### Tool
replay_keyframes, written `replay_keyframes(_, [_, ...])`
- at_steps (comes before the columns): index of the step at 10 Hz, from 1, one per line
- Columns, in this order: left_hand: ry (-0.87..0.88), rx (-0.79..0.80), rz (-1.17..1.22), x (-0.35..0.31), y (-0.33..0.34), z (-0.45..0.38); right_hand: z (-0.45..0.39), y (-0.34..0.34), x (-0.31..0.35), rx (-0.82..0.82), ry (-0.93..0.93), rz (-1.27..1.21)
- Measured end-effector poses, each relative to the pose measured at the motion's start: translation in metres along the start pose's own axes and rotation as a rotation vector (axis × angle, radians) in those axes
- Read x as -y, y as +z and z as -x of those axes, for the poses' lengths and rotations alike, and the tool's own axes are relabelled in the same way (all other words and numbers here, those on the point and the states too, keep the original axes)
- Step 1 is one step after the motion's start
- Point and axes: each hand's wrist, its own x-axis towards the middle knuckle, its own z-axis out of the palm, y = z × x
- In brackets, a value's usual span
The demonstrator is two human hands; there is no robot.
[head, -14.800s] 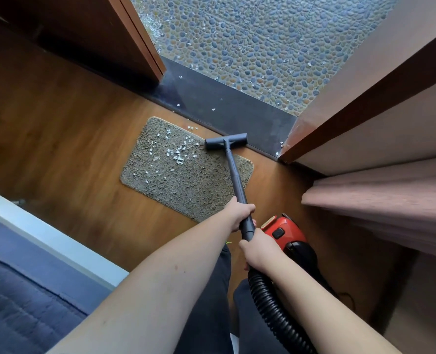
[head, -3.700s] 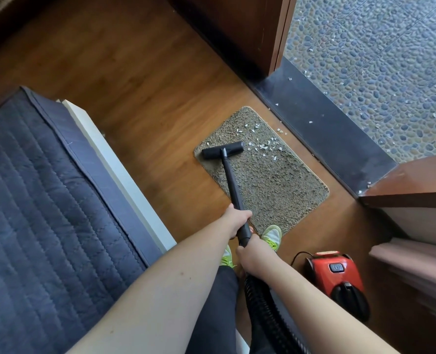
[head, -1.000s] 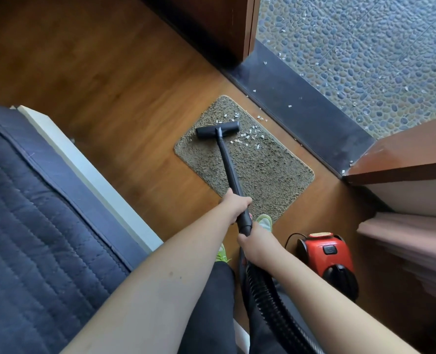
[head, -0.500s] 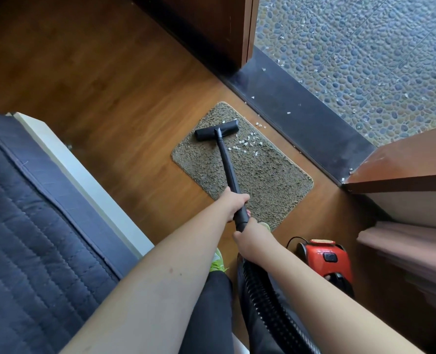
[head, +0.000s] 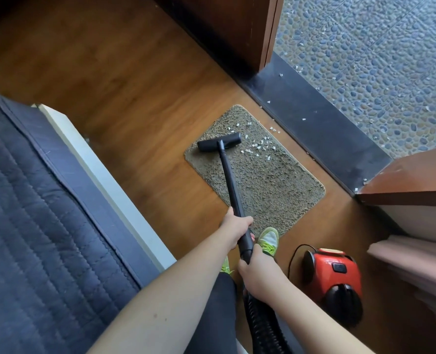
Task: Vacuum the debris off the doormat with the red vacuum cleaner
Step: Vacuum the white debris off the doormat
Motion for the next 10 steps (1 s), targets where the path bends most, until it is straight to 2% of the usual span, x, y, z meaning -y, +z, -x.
replay_keyframes(2, [0.024, -0.076, -0.020, -0.007, -0.033, -0.013, -0.018, 0.012, 0.031, 0.038, 0.046, 0.080])
replay_keyframes(4, [-0.016, -0.048, -0.075, -0.023, -0.045, -0.010, -0.029, 0.014, 0.051, 0.066, 0.076, 0.083])
replay_keyframes(7, [-0.039, 0.013, 0.013, 0.000, -0.036, 0.008, -0.013, 0.018, 0.034, 0.076, 0.125, 0.133])
replay_keyframes(10, [-0.075, 0.020, 0.025, 0.045, -0.040, 0.029, 0.023, 0.054, 0.016, 0.064, 0.160, 0.123])
